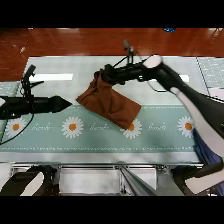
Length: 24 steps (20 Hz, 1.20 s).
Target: Fold the shirts.
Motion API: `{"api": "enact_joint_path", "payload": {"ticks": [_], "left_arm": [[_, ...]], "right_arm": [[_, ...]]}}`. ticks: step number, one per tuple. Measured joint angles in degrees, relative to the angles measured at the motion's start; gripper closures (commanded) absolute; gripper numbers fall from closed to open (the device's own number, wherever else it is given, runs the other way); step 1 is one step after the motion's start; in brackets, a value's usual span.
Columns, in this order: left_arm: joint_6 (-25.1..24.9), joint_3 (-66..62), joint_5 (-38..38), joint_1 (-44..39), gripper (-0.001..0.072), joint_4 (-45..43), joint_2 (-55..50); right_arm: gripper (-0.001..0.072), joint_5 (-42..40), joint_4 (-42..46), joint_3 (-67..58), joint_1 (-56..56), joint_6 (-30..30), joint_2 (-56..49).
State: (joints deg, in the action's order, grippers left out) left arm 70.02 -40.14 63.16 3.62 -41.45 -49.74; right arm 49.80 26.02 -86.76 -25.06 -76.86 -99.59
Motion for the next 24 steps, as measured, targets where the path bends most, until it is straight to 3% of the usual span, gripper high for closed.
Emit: {"api": "enact_joint_path", "payload": {"ticks": [1, 6, 10, 12, 15, 17, 19, 21, 24], "left_arm": [[0.00, 1.38, -0.26, 0.04, 0.0693, -0.02, 0.42], [-0.17, 3.80, -4.92, 0.57, 0.0692, -0.04, 0.42], [0.02, -1.81, -6.99, 5.62, 0.0692, 0.26, 0.28], [0.09, -6.27, -5.57, 8.85, 0.0692, 0.31, 0.42], [0.24, -10.60, -3.85, 11.82, 0.0692, 0.44, 1.77], [0.24, -11.21, -2.86, 11.98, 0.0693, 0.46, 2.97], [0.24, -10.51, -2.69, 10.80, 0.0692, 0.50, 3.80], [0.24, -8.79, -2.36, 8.70, 0.0693, 0.52, 4.24], [0.24, -5.09, -3.10, 5.07, 0.0693, 0.50, 4.48]], "right_arm": [[0.0301, -0.13, -0.24, -1.49, -0.79, -0.31, -2.27], [0.0303, 4.59, -0.52, -5.09, -0.68, -0.83, -6.69], [0.0304, 15.39, 2.25, -5.73, 8.41, -2.47, 0.94], [0.0304, 20.72, 8.92, -5.66, 14.38, -4.04, 8.72], [0.0304, 25.18, 28.83, -0.26, 20.79, -9.33, 23.69], [0.0304, 22.82, 44.26, 9.53, 23.17, -16.65, 35.01], [0.0303, 17.59, 51.91, 22.18, 24.30, -24.00, 44.50], [0.0303, 11.30, 51.84, 34.49, 24.85, -28.74, 50.18], [0.0303, 1.75, 38.25, 50.66, 24.85, -27.39, 52.13]]}}
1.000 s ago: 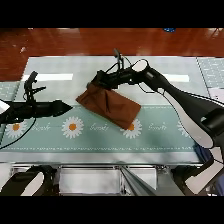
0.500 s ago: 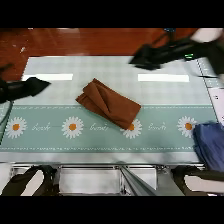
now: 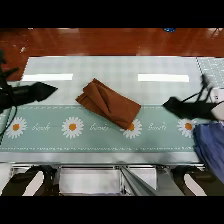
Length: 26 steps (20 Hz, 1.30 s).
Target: Fold the shirts.
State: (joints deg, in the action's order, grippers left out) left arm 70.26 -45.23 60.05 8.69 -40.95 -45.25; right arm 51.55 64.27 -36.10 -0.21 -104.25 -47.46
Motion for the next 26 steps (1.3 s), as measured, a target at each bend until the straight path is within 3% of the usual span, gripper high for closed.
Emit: {"api": "enact_joint_path", "payload": {"ticks": [4, 10, 11, 12, 13, 14, 19, 26], "left_arm": [[0.15, 5.03, -1.86, -3.67, 0.0693, 0.00, -0.17], [0.74, 8.28, -3.69, -5.16, 0.0693, 0.04, -0.90], [0.90, 8.50, -3.87, -5.27, 0.0692, 0.02, -0.98], [0.90, 8.57, -3.91, -5.31, 0.0693, 0.02, -0.98], [0.90, 8.66, -4.07, -5.31, 0.0693, 0.04, -1.01], [0.92, 8.72, -4.11, -5.38, 0.0693, 0.02, -1.03], [0.92, 8.85, -4.15, -5.38, 0.0692, 0.02, -1.03], [0.94, 8.85, -4.15, -5.40, 0.0692, 0.02, -1.03]], "right_arm": [[0.0303, -7.02, -17.94, 8.63, -4.20, 8.59, -7.78], [0.0304, -10.91, -38.75, 4.83, -12.52, 21.86, -25.64], [0.0331, -10.88, -40.52, 3.15, -13.86, 22.88, -28.00], [0.0448, -10.56, -41.64, 1.29, -15.17, 23.65, -30.25], [0.0626, -10.62, -41.83, -0.94, -16.46, 24.28, -32.50], [0.0691, -10.86, -42.25, -3.37, -17.55, 24.85, -34.56], [0.0691, -7.19, -40.24, -19.76, -19.93, 28.22, -39.08], [0.0691, 6.14, -16.33, -56.35, -17.20, 17.46, -40.09]]}}
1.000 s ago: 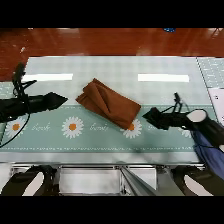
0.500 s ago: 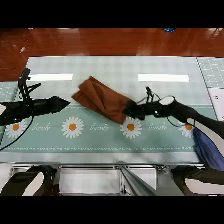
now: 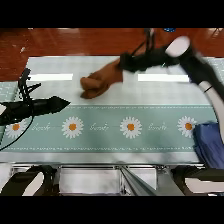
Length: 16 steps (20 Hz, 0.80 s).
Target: Fold the shirts.
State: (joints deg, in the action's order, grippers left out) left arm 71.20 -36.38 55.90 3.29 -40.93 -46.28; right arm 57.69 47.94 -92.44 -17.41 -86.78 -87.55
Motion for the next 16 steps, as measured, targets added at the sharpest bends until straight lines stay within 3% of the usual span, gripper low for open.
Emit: {"api": "enact_joint_path", "payload": {"ticks": [6, 16], "left_arm": [[0.11, 0.00, 0.00, 0.00, 0.0692, 0.00, 0.00], [-0.04, 0.00, -1.57, -0.09, 0.0692, 1.05, 0.00]], "right_arm": [[0.0691, 13.90, 5.84, -17.42, 12.07, -5.60, 1.79], [0.0692, 38.60, 13.33, -20.52, 40.13, -9.57, 12.79]]}}
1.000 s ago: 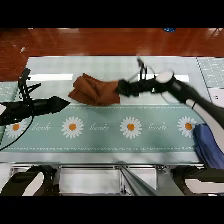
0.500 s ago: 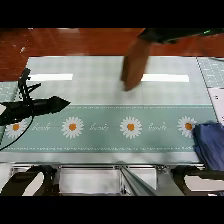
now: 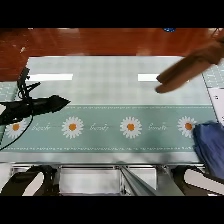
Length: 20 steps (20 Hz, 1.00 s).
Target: Fold the shirts.
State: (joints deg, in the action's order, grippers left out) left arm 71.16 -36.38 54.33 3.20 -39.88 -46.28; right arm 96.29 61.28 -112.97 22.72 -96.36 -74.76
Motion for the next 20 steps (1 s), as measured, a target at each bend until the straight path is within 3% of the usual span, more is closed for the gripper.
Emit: {"api": "enact_joint_path", "payload": {"ticks": [3, 6, 11, 17, 19, 20], "left_arm": [[-0.02, 0.00, -1.62, -0.13, 0.0692, 0.02, 0.00], [-0.22, 0.00, -3.32, -0.17, 0.0692, 0.04, 0.00], [-0.22, 0.00, -5.73, -0.17, 0.0692, 0.04, 0.00], [-0.48, 0.00, -7.08, -0.17, 0.0692, 0.04, -0.13], [-0.72, 0.00, -7.19, -0.17, 0.0692, 0.04, -0.50], [-0.87, 0.00, -7.52, -0.20, 0.0692, 0.04, -0.83]], "right_arm": [[0.0691, 5.16, 4.42, 1.49, 7.52, 0.04, 4.68], [0.0691, 5.40, 9.73, 8.50, 15.78, 1.55, 11.63], [0.0691, 7.61, 22.58, 30.64, 32.13, 4.68, 25.16], [0.0671, 9.25, 34.45, 51.65, 45.51, 3.32, 33.66], [0.0289, 8.46, 37.90, 55.23, 46.77, 3.08, 34.25], [0.0298, 8.00, 39.12, 56.61, 47.19, 3.02, 34.16]]}}
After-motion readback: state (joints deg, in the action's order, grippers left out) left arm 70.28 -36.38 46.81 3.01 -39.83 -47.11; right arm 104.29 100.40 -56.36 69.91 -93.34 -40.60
